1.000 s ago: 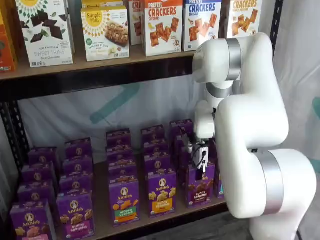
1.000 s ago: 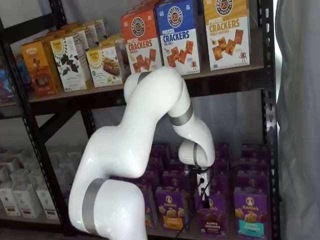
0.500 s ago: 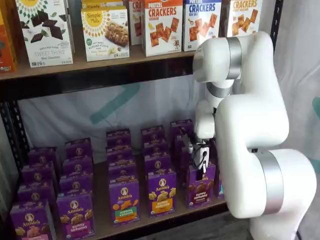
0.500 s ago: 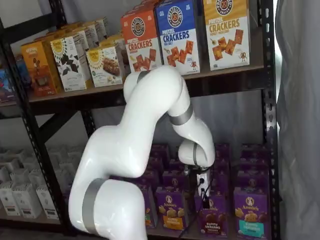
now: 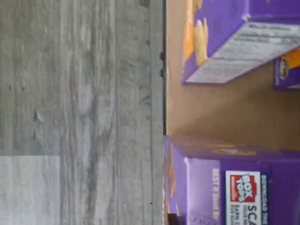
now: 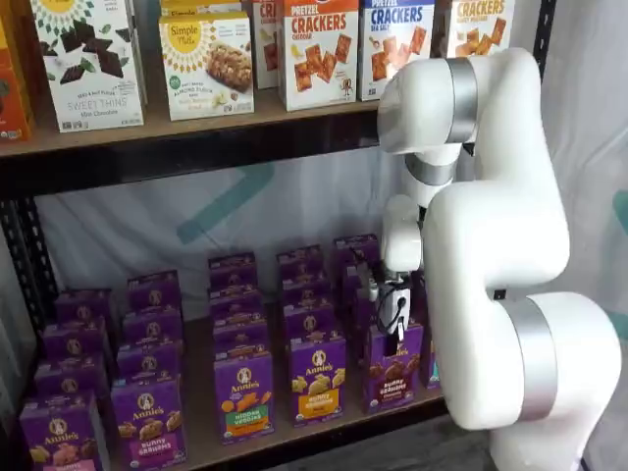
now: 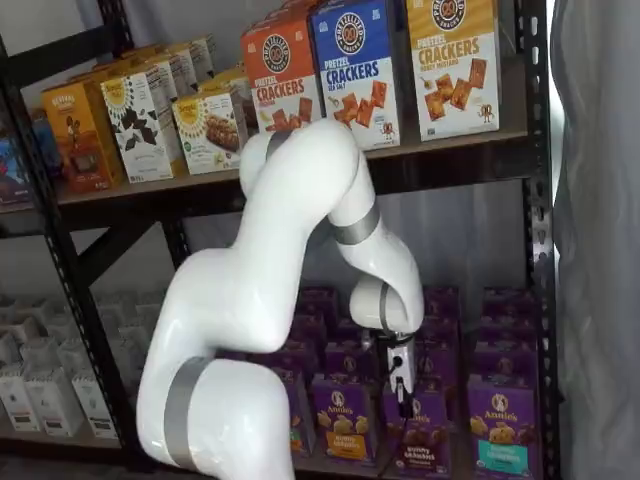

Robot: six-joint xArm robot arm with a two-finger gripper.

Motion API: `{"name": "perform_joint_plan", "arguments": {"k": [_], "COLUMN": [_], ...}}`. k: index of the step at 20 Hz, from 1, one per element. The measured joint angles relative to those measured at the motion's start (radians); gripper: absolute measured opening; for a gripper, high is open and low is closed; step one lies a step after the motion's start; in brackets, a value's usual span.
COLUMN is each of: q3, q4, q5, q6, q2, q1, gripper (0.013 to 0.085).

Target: Pick up the purple box with a brown patch in the center, on the bottom shelf, the fifth box from the left

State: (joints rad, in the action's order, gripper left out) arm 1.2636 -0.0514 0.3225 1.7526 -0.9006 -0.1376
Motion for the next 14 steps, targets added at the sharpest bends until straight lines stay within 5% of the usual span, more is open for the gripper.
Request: {"name": "perform_joint_plan", "arguments": {"k": [5, 14], "q3": [-0.094, -0.268], "q4": [0.035, -0.003], "q5": [-0.018, -0.001], "q6": [-0.041, -0.027], "q2": [0.067, 0.231], "q1": [0.008, 0.031], "gripper": [0.0330, 0.0330]}}
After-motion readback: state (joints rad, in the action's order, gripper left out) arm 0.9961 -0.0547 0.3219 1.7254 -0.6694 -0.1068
